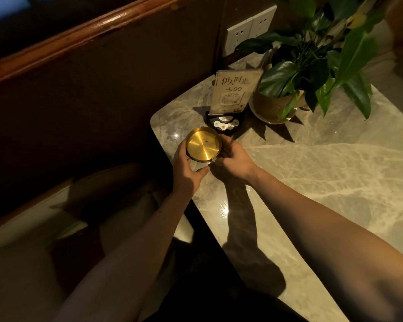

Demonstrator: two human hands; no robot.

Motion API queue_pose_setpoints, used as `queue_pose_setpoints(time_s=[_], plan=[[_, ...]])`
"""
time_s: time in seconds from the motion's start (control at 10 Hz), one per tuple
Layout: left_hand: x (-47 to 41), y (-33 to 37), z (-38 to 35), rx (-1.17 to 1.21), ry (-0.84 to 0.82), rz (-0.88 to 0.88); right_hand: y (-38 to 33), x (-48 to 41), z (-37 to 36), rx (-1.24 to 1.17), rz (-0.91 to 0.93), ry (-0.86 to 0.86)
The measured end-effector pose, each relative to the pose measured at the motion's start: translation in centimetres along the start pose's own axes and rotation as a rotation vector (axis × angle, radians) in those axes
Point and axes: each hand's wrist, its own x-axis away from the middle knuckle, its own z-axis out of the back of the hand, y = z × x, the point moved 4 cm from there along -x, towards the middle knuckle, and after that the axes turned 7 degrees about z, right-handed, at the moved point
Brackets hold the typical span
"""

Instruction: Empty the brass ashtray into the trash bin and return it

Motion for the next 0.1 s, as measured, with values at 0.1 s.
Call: queue_pose_setpoints(time_s=[0.1], plan=[[1.2, 0.94, -0.02, -0.055, 0.083, -0.058, 0.09, 0.38, 0.56, 0.062, -0.013, 0.017]])
